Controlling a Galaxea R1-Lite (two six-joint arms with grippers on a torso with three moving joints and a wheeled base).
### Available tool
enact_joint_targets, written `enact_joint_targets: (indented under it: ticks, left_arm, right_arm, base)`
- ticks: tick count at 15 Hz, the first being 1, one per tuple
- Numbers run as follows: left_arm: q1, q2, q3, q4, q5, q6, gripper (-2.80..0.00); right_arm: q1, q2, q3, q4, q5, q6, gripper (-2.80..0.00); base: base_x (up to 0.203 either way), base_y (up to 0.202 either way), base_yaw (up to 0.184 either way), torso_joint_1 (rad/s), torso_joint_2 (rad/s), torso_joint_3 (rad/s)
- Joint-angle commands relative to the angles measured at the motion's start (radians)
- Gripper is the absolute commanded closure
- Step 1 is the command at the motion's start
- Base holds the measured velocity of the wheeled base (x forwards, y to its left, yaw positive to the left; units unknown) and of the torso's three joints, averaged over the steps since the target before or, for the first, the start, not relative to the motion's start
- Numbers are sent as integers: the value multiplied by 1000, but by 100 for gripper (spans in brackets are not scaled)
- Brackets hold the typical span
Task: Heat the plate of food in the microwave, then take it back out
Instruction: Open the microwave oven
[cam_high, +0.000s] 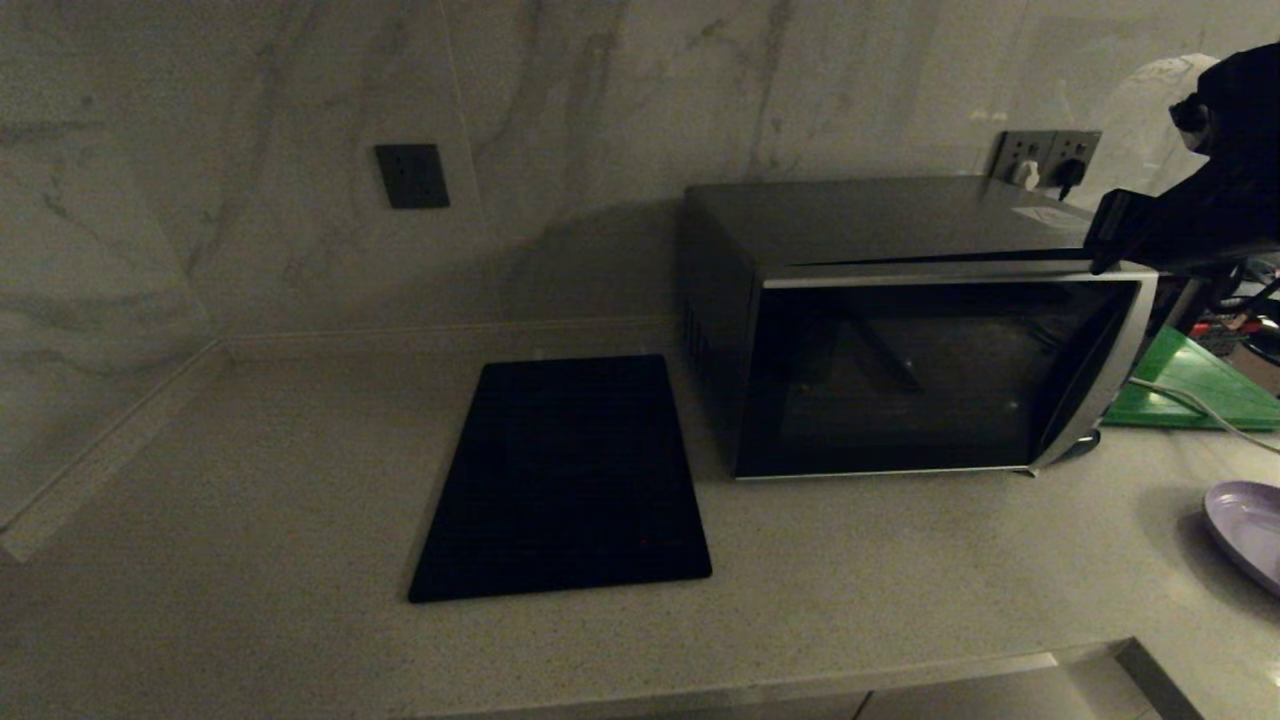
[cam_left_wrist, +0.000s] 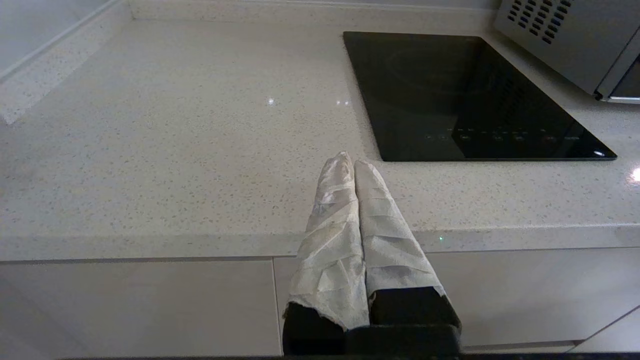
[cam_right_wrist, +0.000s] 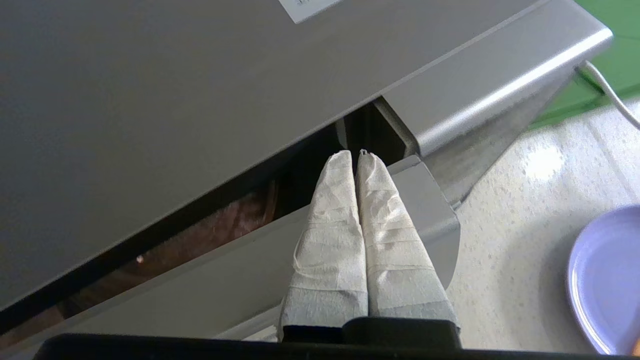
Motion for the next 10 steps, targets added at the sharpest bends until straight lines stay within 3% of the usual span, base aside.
enact_joint_targets:
  ticks: [1,10]
  left_arm:
    - [0,0,0,0,1,-1,0]
    - [0,0,0,0,1,-1,0]
  right_arm:
    - [1,10,2,28,-2,0,0]
    - [19,-116,13,215,2,-4,0]
  base:
    - [0,0,0,0,0,0]
    - [0,0,0,0,0,0]
